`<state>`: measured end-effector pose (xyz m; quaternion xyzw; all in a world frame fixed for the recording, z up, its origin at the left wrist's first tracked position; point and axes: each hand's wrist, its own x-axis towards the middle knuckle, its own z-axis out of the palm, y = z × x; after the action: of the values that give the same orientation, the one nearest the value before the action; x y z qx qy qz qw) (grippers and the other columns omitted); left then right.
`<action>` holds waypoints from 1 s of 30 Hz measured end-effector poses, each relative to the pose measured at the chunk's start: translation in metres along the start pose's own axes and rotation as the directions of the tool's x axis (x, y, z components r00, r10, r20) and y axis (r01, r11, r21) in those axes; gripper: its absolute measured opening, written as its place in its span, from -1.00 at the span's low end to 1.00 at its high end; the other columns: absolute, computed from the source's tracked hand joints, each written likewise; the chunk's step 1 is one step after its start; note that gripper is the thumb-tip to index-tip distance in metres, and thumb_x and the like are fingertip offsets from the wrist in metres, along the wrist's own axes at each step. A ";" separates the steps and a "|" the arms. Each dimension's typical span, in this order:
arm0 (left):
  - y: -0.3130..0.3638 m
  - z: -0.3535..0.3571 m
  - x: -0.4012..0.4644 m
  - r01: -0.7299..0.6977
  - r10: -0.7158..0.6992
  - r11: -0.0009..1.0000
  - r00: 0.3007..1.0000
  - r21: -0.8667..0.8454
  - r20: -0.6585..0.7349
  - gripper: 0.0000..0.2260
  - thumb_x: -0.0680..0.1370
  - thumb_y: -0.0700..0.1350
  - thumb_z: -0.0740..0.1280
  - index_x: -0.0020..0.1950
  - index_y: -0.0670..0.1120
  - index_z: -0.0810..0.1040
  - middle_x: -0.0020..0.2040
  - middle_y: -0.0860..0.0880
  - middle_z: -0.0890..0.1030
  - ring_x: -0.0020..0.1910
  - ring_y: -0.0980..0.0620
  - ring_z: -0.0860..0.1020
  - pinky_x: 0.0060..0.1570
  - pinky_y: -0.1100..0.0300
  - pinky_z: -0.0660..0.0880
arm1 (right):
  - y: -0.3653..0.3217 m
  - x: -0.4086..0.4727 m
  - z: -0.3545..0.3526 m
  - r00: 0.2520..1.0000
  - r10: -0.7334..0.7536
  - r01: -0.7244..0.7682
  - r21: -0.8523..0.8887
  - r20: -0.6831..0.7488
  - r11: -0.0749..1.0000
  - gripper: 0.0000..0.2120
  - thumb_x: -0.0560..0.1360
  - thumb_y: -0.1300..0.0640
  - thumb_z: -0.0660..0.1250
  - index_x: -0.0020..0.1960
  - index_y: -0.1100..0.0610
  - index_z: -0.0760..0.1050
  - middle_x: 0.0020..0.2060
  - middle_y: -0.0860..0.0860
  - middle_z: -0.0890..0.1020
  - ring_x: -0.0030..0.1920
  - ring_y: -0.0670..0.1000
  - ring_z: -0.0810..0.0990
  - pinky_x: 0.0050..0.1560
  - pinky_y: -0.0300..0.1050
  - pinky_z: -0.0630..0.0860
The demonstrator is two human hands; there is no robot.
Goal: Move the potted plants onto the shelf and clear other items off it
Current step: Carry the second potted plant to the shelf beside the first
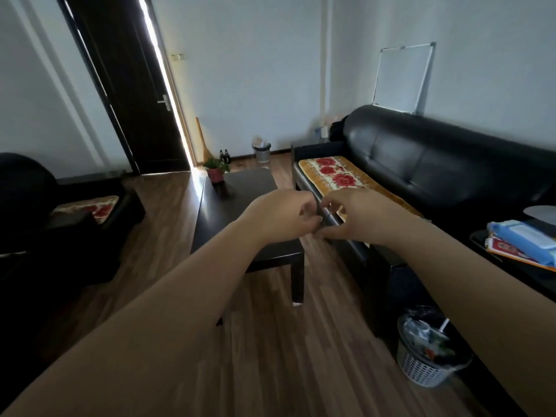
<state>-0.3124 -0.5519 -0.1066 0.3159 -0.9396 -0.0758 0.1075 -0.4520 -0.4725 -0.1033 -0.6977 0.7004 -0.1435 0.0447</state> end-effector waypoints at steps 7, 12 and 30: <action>0.024 0.038 0.145 -0.121 0.120 0.992 0.992 -0.027 -0.027 -0.76 0.49 -0.02 0.24 0.10 -0.04 0.52 0.03 0.00 0.60 0.00 0.01 0.54 0.00 0.04 0.50 | 0.121 0.056 -0.018 0.992 0.068 -0.073 -0.044 -0.103 0.996 -0.52 0.37 -0.10 0.42 0.23 0.04 0.46 0.13 0.02 0.59 0.09 0.02 0.52 0.04 -0.10 0.44; 0.033 0.059 0.260 -0.123 0.125 0.990 0.992 -0.062 0.032 -0.73 0.52 0.02 0.24 0.17 -0.05 0.50 0.07 -0.02 0.59 0.02 0.01 0.53 -0.02 0.10 0.48 | 0.221 0.111 -0.038 0.980 0.198 -0.196 -0.127 0.002 0.972 -0.44 0.38 -0.19 0.37 0.30 0.03 0.41 0.20 -0.01 0.55 0.11 -0.01 0.50 0.03 -0.16 0.39; -0.208 0.063 0.534 0.083 -0.085 0.996 0.995 0.039 0.049 -0.70 0.53 0.04 0.23 0.22 -0.03 0.46 0.15 -0.05 0.55 0.12 -0.01 0.49 0.11 0.07 0.45 | 0.329 0.504 -0.001 0.999 -0.022 0.029 -0.136 0.046 0.990 -0.61 0.46 0.12 0.34 0.28 0.06 0.43 0.19 0.02 0.56 0.13 0.01 0.54 0.12 -0.13 0.48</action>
<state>-0.6230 -1.0365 -0.1288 0.3551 -0.9291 -0.0711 0.0746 -0.7806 -0.9760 -0.1197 -0.7110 0.6985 -0.0803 0.0106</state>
